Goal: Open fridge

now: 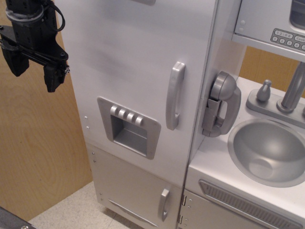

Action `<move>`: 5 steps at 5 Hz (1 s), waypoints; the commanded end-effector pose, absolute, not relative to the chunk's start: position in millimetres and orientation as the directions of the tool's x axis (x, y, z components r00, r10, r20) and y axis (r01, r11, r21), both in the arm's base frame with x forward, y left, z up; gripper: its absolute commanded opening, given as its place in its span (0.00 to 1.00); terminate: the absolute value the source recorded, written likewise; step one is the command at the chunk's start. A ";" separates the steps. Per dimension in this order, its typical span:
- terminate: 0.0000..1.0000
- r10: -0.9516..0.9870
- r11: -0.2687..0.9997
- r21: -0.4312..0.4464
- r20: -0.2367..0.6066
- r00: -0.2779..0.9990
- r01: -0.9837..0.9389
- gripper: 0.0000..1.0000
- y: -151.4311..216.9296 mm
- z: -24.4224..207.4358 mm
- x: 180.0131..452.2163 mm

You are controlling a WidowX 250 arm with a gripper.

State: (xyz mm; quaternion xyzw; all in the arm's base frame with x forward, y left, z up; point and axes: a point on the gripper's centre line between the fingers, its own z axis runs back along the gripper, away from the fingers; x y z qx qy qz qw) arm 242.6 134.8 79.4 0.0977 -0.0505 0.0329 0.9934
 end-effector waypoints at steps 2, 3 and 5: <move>0.00 0.059 0.987 0.145 0.104 0.993 -0.074 1.00 95.5 89.1 252.5; 0.00 0.039 0.993 0.108 0.104 0.994 -0.050 1.00 59.1 96.5 260.3; 0.00 -0.044 0.997 0.065 0.210 0.977 0.031 1.00 0.5 91.8 271.3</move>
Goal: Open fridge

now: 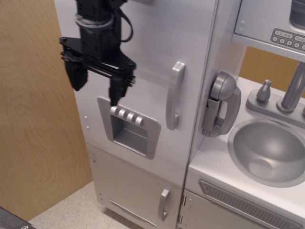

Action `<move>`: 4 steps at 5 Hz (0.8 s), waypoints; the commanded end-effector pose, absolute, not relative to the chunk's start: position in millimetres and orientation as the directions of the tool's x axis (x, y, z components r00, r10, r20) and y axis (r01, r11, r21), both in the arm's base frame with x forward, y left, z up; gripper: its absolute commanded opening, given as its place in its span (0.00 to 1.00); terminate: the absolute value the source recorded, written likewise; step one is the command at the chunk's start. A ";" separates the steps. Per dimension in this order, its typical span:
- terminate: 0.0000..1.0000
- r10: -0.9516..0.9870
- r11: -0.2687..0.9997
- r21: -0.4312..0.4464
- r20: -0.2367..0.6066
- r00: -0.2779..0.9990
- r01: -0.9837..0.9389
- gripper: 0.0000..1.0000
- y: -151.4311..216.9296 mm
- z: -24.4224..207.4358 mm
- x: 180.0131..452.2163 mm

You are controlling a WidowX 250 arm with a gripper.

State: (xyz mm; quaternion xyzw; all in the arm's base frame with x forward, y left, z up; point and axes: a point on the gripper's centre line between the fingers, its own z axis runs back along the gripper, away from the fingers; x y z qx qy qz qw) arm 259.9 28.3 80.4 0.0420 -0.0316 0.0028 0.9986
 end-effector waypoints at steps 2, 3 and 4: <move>0.00 -0.013 1.000 0.019 0.234 0.972 0.008 1.00 -34.4 88.8 293.4; 0.00 -0.011 1.000 0.028 0.266 0.964 0.003 1.00 -41.1 87.7 304.5; 0.00 -0.002 1.000 0.018 0.271 0.962 -0.003 1.00 -44.3 81.6 319.6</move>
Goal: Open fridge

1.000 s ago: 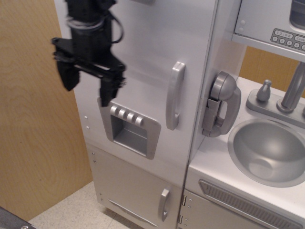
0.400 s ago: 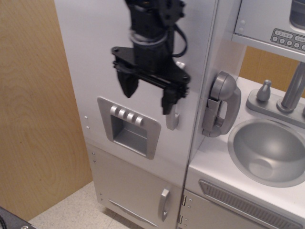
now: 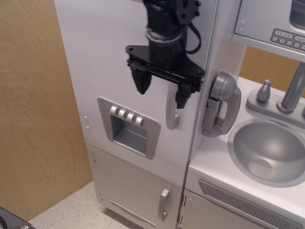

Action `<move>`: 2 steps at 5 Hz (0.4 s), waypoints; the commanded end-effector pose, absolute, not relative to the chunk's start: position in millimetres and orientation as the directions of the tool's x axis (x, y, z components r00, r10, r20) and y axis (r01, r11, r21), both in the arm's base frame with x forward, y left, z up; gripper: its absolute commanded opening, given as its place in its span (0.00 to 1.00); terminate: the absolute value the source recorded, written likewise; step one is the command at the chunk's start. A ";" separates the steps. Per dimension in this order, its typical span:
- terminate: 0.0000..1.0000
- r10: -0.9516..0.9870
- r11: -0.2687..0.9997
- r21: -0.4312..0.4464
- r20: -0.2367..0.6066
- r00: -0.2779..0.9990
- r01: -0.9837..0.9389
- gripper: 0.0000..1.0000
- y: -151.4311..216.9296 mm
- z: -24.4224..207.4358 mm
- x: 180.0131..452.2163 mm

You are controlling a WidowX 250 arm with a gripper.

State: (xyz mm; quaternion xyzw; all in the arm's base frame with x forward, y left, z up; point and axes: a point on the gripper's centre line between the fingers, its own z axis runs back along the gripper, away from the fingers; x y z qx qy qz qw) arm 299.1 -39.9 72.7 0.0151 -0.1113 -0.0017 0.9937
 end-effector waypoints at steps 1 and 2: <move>0.00 -0.033 0.999 -0.002 0.314 0.949 0.035 1.00 -47.7 81.2 325.4; 0.00 -0.049 0.999 -0.001 0.360 0.932 0.053 1.00 -49.7 74.1 328.4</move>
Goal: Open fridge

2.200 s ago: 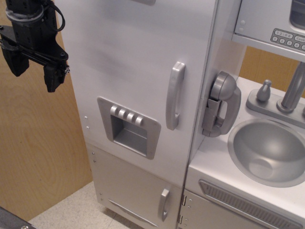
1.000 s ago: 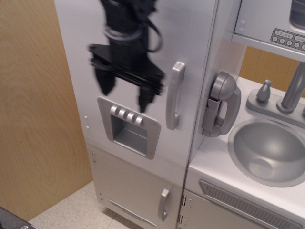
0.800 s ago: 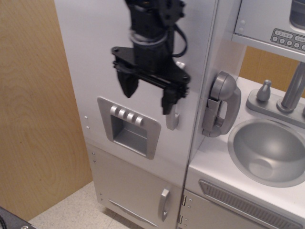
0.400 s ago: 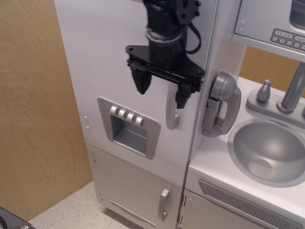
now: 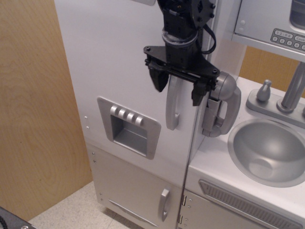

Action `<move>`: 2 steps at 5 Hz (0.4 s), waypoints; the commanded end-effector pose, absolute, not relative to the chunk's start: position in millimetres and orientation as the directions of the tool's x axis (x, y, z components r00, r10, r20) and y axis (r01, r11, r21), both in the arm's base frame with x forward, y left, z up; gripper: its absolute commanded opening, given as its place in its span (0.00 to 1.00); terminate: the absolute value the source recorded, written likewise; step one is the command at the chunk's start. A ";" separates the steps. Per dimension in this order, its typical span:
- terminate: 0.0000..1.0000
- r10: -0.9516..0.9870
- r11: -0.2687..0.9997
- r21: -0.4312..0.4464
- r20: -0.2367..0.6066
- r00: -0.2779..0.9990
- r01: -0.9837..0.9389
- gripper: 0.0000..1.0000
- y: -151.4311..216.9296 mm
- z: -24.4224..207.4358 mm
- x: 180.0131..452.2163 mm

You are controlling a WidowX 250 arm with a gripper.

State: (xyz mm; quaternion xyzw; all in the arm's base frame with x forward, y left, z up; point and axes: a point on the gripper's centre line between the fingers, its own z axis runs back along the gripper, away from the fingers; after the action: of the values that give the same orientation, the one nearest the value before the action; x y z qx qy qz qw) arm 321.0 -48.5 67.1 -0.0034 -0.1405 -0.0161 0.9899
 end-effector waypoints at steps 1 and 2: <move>0.00 -0.008 1.000 0.005 0.395 0.918 0.006 0.00 -46.7 71.4 332.0; 0.00 0.007 0.999 0.027 0.417 0.909 -0.020 0.00 -39.6 68.3 328.3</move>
State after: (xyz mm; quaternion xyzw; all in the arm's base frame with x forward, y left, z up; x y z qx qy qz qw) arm 325.4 -38.6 55.4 0.0186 -0.1964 0.0035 0.9803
